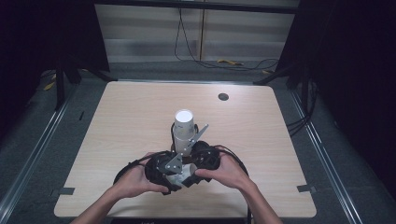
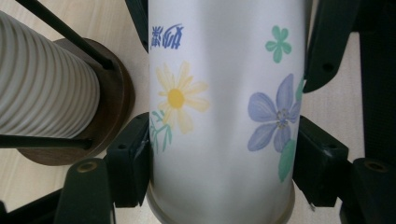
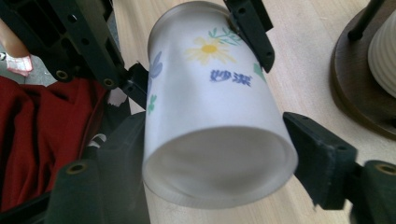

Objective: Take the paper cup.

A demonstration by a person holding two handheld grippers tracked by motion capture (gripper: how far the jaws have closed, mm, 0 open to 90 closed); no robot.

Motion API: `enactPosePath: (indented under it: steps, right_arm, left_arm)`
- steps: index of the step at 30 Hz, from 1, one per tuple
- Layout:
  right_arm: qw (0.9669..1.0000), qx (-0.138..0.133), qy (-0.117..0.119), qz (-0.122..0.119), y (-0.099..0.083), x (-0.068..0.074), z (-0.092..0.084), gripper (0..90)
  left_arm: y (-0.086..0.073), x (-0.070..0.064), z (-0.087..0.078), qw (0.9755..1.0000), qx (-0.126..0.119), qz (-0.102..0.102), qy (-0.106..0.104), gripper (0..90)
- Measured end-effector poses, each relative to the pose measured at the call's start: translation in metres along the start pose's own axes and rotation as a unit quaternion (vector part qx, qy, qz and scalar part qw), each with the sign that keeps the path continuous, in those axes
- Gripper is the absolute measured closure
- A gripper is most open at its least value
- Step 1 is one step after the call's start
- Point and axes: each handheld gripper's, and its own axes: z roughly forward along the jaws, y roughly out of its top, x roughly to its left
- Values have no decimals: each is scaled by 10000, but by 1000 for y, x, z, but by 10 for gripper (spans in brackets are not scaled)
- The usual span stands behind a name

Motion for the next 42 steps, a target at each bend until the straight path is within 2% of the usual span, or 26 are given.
enactPosePath:
  steps: [2,5,6,8,10,14,16,20,21,24,25,26,27,30,34,36,38,42]
  right_arm:
    - [10000,-5,47,-39,1,1,0,317]
    - [9999,-37,74,-134,1,2,0,325]
    - [9999,-20,80,-98,1,2,0,326]
    - [9999,-25,49,-123,0,2,0,329]
    - [9999,-44,101,-103,0,2,-1,334]
    - [9998,-4,109,-164,0,1,1,339]
    - [9999,93,99,-100,-1,2,2,339]
    - [9998,104,66,-125,-2,2,1,342]
    - [9998,85,44,-175,-3,1,0,343]
    - [9999,21,26,-145,-5,1,-2,349]
    - [10000,5,-19,-33,-5,2,-3,350]
    - [9999,-24,1,-110,-6,1,-3,352]
    - [10000,-2,-51,-35,-7,3,-4,353]
    - [9999,-40,-96,-4,-10,3,-6,355]
    - [9999,-84,-93,56,-13,3,-9,356]
    - [9997,-149,-174,36,-13,2,-10,356]
    - [9996,-185,-200,39,-14,1,-10,357]
    - [9995,-205,-222,85,-15,1,-11,358]
  left_arm:
    - [0,0,-1,10000,-33,26,13,312]
    - [-1,-1,-3,10000,-49,47,32,312]
    - [-1,-2,-4,9999,-67,84,75,312]
    - [-3,-3,-7,9997,-195,68,163,313]
    - [-4,-3,-7,9997,-216,23,113,313]
    - [-4,-3,-6,9997,-197,102,54,310]
    - [-4,-4,-5,9997,-174,134,62,307]
    - [-1,-3,-2,9996,-175,180,133,288]
    - [-2,-3,-1,9997,-218,112,84,283]
    - [-3,-1,0,9994,-330,78,98,266]
    - [-2,-1,0,9994,-345,41,56,261]
    - [-1,-1,0,9994,-318,74,104,258]
    - [-1,-3,2,9992,-371,10,157,245]
    - [-1,-1,1,9990,-431,-23,115,223]
    - [-5,3,-1,9983,-559,-92,112,198]
    - [-7,4,-1,9979,-611,-156,130,198]
    - [-10,6,-2,9980,-588,-207,98,198]
    - [-13,9,-7,9966,-745,-328,81,190]
